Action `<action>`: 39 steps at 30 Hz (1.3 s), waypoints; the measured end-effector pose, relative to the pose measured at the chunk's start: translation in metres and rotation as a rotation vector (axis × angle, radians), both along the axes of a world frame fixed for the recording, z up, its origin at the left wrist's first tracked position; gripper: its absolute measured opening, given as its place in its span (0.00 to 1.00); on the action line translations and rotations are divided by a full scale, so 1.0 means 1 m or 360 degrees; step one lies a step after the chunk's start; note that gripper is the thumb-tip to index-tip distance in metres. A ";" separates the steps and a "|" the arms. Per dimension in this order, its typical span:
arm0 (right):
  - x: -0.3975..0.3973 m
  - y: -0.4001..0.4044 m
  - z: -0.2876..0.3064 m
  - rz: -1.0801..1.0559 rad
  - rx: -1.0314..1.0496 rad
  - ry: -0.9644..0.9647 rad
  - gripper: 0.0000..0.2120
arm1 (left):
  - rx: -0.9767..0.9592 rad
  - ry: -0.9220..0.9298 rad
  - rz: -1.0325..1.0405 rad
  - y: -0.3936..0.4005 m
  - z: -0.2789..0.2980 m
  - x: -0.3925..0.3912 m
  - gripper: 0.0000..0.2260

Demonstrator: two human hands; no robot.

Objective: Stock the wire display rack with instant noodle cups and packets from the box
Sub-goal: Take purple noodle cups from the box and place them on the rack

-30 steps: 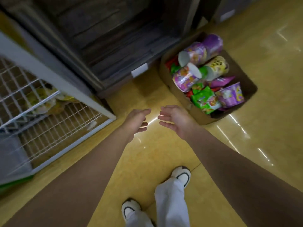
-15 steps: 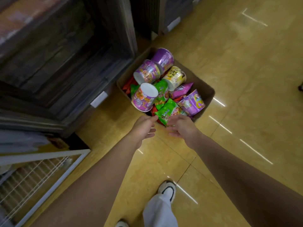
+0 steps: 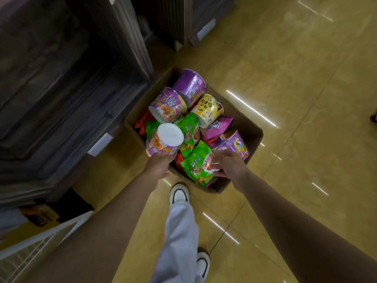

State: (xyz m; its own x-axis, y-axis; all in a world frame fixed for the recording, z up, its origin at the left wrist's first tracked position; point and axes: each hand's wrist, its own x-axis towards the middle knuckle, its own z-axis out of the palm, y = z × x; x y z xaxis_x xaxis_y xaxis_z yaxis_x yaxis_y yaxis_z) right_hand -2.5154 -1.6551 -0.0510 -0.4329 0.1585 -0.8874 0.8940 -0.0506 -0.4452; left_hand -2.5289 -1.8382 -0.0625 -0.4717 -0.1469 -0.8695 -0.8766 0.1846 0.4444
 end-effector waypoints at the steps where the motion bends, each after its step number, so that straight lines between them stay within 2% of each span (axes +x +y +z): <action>1: -0.012 0.003 -0.007 0.0041 0.0042 -0.0004 0.08 | -0.0048 -0.0013 0.0025 -0.004 -0.013 -0.012 0.08; 2: -0.024 0.007 -0.016 0.0085 0.0079 -0.0011 0.08 | -0.0117 -0.0026 0.0036 -0.007 -0.026 -0.022 0.10; 5: -0.055 0.020 -0.042 0.0220 0.0190 -0.0098 0.07 | -0.0322 -0.0099 -0.0035 -0.024 -0.075 -0.043 0.30; 7: -0.066 0.030 -0.061 0.0407 0.0370 -0.0111 0.09 | -0.0467 -0.0177 -0.0015 -0.033 -0.110 -0.054 0.37; 8: -0.068 0.035 -0.070 0.0500 0.0472 -0.0112 0.10 | -0.0523 -0.0226 0.0030 -0.036 -0.116 -0.060 0.38; 10: -0.068 0.042 -0.085 0.0591 0.0603 -0.0132 0.11 | -0.0605 -0.0257 0.0029 -0.035 -0.116 -0.072 0.32; 12: -0.064 0.050 -0.098 0.0570 0.0659 -0.0187 0.18 | -0.0545 -0.0205 -0.0027 -0.032 -0.122 -0.078 0.28; 14: -0.061 0.057 -0.103 0.0442 0.0650 -0.0233 0.24 | -0.0461 -0.0179 -0.0013 -0.028 -0.128 -0.079 0.33; 16: -0.061 0.066 -0.108 0.0311 0.0586 -0.0276 0.24 | -0.0468 -0.0176 0.0045 -0.021 -0.136 -0.079 0.45; 17: -0.062 0.070 -0.111 0.0296 0.0561 -0.0312 0.24 | -0.0466 -0.0168 0.0061 -0.016 -0.136 -0.080 0.48; 20: -0.070 0.078 -0.125 0.0329 0.0569 -0.0297 0.31 | -0.0540 -0.0177 0.0012 -0.002 -0.134 -0.078 0.40; 23: -0.077 0.081 -0.140 0.0413 0.0584 -0.0300 0.41 | -0.0651 -0.0252 -0.0082 0.008 -0.133 -0.069 0.42; 26: -0.079 0.086 -0.148 0.0480 0.0580 -0.0318 0.39 | -0.1001 -0.0377 -0.0318 0.022 -0.128 -0.061 0.49; 28: -0.079 0.089 -0.145 0.0478 0.0551 -0.0412 0.36 | -0.1022 -0.0265 -0.0413 0.028 -0.125 -0.058 0.52; 30: -0.078 0.089 -0.142 0.0435 0.0451 -0.0513 0.27 | -0.0890 -0.0136 -0.0366 0.030 -0.123 -0.058 0.50; 33: -0.080 0.087 -0.137 0.0477 0.0411 -0.0528 0.20 | -0.0867 0.0093 -0.0361 0.038 -0.115 -0.062 0.34; 35: -0.082 0.082 -0.136 0.0424 0.0381 -0.0517 0.21 | -0.0777 0.0185 -0.0304 0.047 -0.112 -0.063 0.23; 37: -0.080 0.078 -0.138 0.0399 0.0363 -0.0531 0.26 | -0.0399 0.0192 -0.0073 0.057 -0.115 -0.062 0.12; 39: -0.074 0.076 -0.140 0.0416 0.0358 -0.0535 0.31 | -0.0085 0.0139 0.0076 0.069 -0.121 -0.058 0.06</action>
